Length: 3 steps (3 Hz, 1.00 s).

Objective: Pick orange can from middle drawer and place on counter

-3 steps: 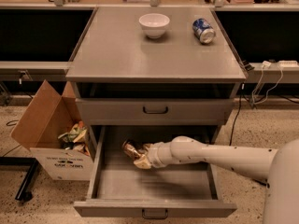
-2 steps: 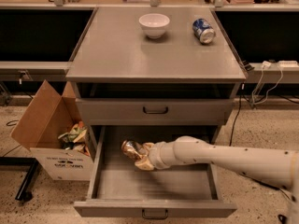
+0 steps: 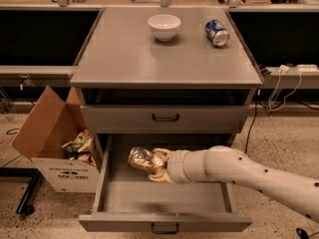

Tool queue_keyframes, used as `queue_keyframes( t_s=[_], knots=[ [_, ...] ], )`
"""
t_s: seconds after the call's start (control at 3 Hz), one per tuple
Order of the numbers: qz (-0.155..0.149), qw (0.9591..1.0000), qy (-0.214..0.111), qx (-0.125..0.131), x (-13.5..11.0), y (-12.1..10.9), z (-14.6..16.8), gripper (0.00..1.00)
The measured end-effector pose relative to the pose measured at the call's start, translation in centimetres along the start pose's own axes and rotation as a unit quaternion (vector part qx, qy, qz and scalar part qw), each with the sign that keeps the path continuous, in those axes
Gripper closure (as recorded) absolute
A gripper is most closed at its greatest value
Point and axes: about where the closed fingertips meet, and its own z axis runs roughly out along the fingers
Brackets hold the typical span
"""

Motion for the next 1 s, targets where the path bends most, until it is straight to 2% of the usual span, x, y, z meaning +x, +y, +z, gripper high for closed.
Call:
queue_keyframes(
  t_s=[0.33,0.67,1.0],
  knots=[
    [0.0,1.0,-0.003,0.004,-0.2,-0.3,-0.4,1.0],
    [0.001,0.9988,-0.029,0.04,-2.3,-2.7,-4.0,1.0],
    [-0.001,0.9951,-0.038,0.091,-6.4,-7.4,-11.0,1.0]
  ],
)
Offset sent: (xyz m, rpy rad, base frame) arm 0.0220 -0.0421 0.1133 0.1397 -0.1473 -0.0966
